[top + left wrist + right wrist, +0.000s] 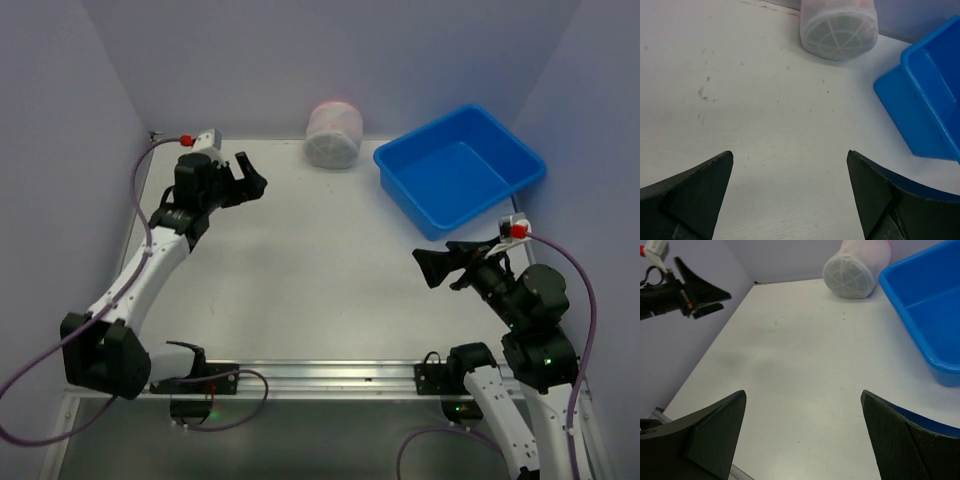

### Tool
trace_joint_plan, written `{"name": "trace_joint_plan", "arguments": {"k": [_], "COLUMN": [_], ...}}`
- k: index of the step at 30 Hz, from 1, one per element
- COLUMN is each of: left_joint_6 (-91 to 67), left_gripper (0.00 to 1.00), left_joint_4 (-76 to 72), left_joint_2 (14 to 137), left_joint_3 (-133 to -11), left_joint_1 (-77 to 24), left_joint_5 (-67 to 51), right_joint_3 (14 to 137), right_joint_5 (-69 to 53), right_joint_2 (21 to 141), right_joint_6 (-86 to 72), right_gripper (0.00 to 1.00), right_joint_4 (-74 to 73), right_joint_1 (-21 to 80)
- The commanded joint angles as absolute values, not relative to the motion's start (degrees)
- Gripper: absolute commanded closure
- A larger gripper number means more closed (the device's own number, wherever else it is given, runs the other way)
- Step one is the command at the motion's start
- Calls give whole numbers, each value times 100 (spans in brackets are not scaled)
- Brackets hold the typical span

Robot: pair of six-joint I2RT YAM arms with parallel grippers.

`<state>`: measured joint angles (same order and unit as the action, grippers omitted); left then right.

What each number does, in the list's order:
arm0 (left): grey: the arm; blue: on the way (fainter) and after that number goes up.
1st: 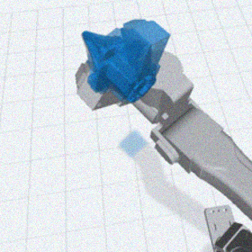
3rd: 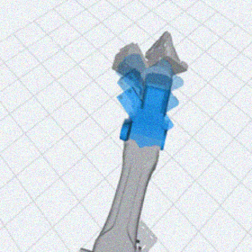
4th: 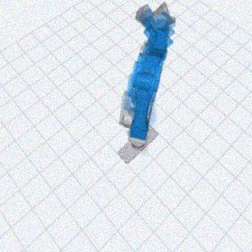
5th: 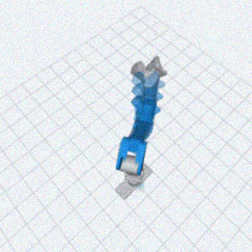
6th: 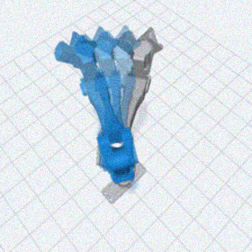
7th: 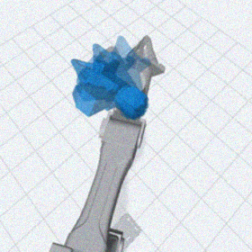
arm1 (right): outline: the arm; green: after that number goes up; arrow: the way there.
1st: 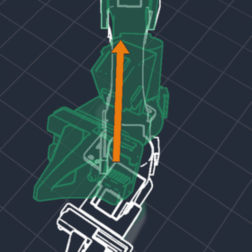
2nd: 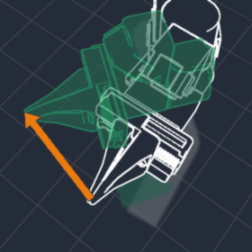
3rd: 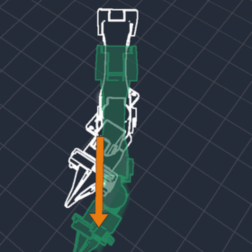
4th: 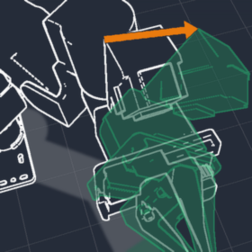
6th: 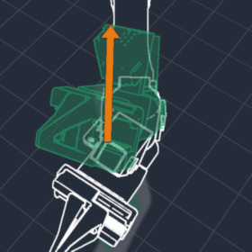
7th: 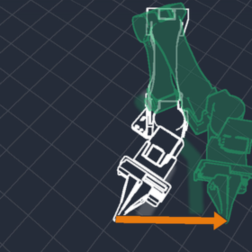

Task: Unzip the laundry bag and remove the bra

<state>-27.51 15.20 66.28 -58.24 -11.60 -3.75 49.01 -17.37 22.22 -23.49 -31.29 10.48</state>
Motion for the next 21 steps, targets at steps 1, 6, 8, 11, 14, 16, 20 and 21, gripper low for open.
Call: {"name": "trace_joint_plan", "arguments": {"k": [1, 6, 8, 11, 14, 16, 20, 21], "left_joint_6": [-3322, -3445, -3410, -3226, -2929, -2761, -2077, -1944], "left_gripper": [0, 0, 0, 0, 0, 0, 0, 0], "left_joint_4": [177, -754, -1159, -1292, -1379, -1573, -1897, -1994], "left_joint_2": [7573, 9068, 9734, 10656, 11440, 11784, 12768, 12910], "left_joint_3": [-6755, -7584, -7935, -8646, -9367, -9807, -10528, -10695], "left_joint_1": [-1475, -1837, -1916, -1995, -2065, -2136, -2232, -2259], "left_joint_5": [-694, -370, -352, -255, -97, -35, -35, -35], "right_joint_3": [4869, 4624, 4544, 4465, 4325, 4184, 3991, 3955], "right_joint_5": [-2110, -2127, -2171, -2215, -2250, -2241, -2215, -2215], "right_joint_2": [2180, 2048, 1987, 1934, 1846, 1776, 1688, 1688], "right_joint_6": [-2400, -2338, -2329, -2294, -2250, -2241, -2215, -2197], "right_gripper": [1, 1, 1, 1, 1, 1, 1, 1], "right_joint_4": [-2874, -2717, -2620, -2593, -2453, -2373, -2303, -2303], "right_joint_1": [1055, 1064, 1072, 1072, 1081, 1099, 1107, 1116]}}
